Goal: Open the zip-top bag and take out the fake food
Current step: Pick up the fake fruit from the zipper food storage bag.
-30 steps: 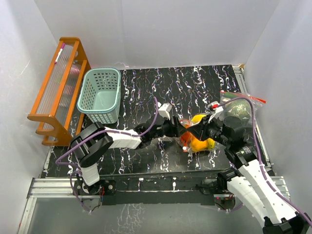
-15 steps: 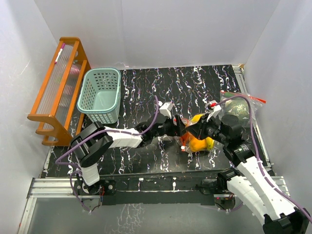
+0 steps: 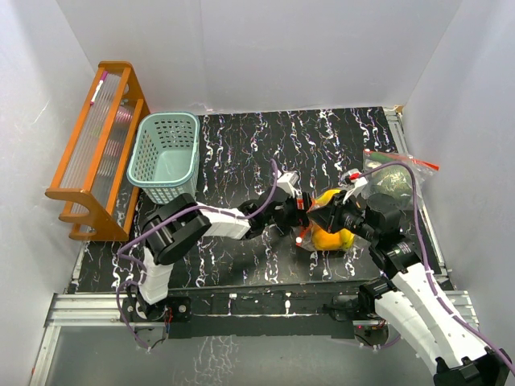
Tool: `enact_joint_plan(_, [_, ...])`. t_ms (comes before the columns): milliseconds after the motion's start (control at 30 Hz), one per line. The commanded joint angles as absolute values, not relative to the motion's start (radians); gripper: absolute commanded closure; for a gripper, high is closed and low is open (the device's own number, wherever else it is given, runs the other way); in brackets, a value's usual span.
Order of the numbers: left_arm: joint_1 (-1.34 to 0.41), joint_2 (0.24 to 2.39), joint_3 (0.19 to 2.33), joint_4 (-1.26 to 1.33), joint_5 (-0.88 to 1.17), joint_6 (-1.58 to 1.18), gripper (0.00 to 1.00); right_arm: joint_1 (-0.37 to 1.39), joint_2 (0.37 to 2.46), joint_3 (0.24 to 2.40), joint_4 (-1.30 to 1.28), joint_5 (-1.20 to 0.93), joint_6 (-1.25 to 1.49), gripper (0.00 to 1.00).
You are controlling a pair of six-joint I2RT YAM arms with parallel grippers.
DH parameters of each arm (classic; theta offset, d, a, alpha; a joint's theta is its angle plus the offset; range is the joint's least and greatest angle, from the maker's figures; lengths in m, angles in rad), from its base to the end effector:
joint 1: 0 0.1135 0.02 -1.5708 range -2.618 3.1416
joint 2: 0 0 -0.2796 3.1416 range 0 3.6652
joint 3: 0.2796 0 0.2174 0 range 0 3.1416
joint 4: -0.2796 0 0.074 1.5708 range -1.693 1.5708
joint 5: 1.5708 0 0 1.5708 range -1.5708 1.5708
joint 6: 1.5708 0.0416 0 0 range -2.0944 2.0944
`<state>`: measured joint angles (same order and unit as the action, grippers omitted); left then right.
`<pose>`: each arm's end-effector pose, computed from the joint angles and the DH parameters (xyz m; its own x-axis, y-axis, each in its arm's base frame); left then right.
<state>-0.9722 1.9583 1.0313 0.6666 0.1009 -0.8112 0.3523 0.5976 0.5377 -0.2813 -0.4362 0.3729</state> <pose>0.2279 -0.3415 0.2115 -0.7357 -0.2017 -0.6466 0.4986 0.4849 -0.7185 0.0937 0.0532 0.2808 -0.5426 0.1524 -0.8261 -0.5248 0.7064 0.4750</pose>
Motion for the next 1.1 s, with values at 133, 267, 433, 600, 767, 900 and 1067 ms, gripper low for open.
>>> enact_joint_plan(133, [-1.025,2.026,1.069,0.662,0.141,-0.81,0.13,0.356,0.603,0.528,-0.192,-0.46,0.383,0.92])
enact_joint_plan(267, [-1.028,2.04,1.082,0.668,0.129,-0.819,0.23,0.355,0.61,0.531,-0.19,-0.447,0.382,0.92])
enact_joint_plan(433, [-1.028,2.064,1.123,0.648,0.106,-0.824,0.41,0.355,0.606,0.537,-0.21,-0.448,0.364,0.92])
enact_joint_plan(600, [-1.028,2.052,1.11,0.662,0.116,-0.815,0.54,0.356,0.589,0.548,-0.236,-0.403,0.354,0.93])
enact_joint_plan(767, [-1.028,1.968,1.034,0.693,0.076,-0.794,0.47,0.356,0.593,0.566,-0.264,-0.363,0.342,0.92])
enact_joint_plan(900, [-1.027,1.973,1.041,0.72,0.071,-0.804,0.17,0.356,0.607,0.568,-0.256,-0.399,0.346,0.93])
enact_joint_plan(1067, [-1.026,2.065,1.13,0.723,0.111,-0.794,0.06,0.356,0.603,0.543,-0.249,-0.404,0.339,0.92])
